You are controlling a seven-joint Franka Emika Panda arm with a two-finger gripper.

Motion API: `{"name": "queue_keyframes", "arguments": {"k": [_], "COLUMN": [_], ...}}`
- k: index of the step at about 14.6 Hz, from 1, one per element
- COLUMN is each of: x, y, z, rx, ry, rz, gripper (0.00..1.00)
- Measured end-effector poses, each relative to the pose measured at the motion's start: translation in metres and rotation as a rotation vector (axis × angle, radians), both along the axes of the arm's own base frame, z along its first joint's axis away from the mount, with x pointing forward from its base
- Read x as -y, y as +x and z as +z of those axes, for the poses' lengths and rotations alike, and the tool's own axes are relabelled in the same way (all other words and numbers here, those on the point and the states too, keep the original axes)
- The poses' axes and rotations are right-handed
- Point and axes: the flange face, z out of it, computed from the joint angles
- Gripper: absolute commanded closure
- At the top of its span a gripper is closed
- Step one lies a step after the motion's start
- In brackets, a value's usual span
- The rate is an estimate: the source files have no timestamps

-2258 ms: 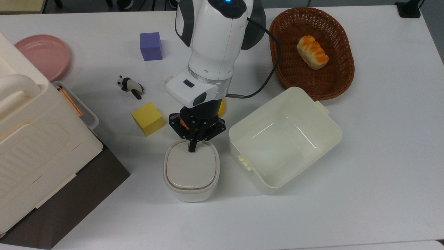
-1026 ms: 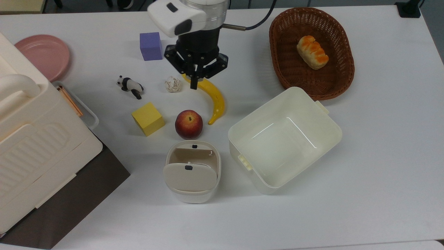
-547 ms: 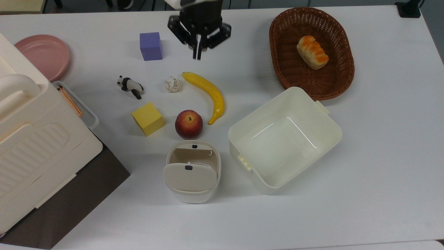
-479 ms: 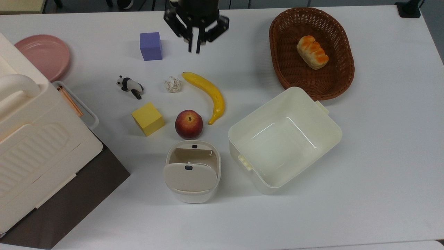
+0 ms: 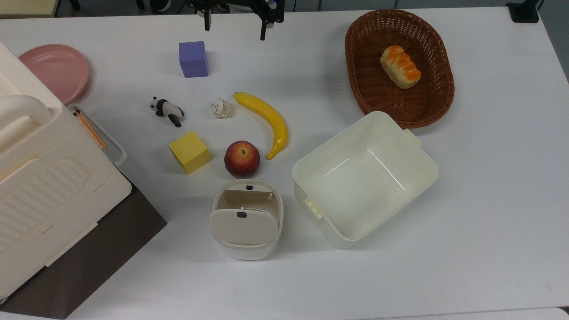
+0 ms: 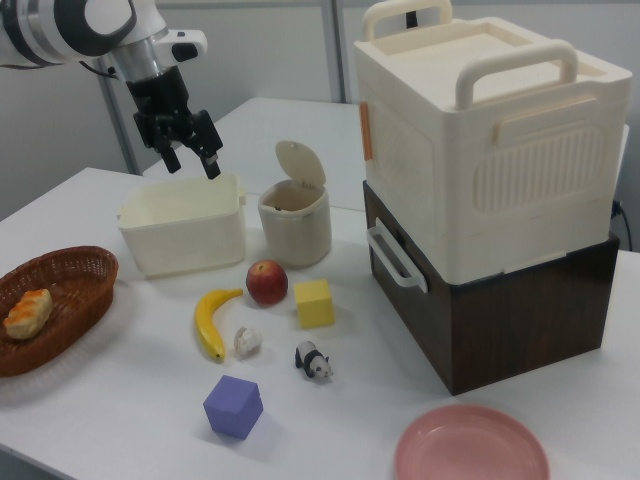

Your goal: Open the trash can

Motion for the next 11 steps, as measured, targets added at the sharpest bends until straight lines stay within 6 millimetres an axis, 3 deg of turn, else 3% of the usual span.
{"name": "queue_keyframes", "arguments": {"k": [11], "x": [0.0107], "y": [-0.0045], "z": [0.0075], "rx": [0.005], "ry": [0.149], "rz": [-0.048], "gripper": [0.0]}}
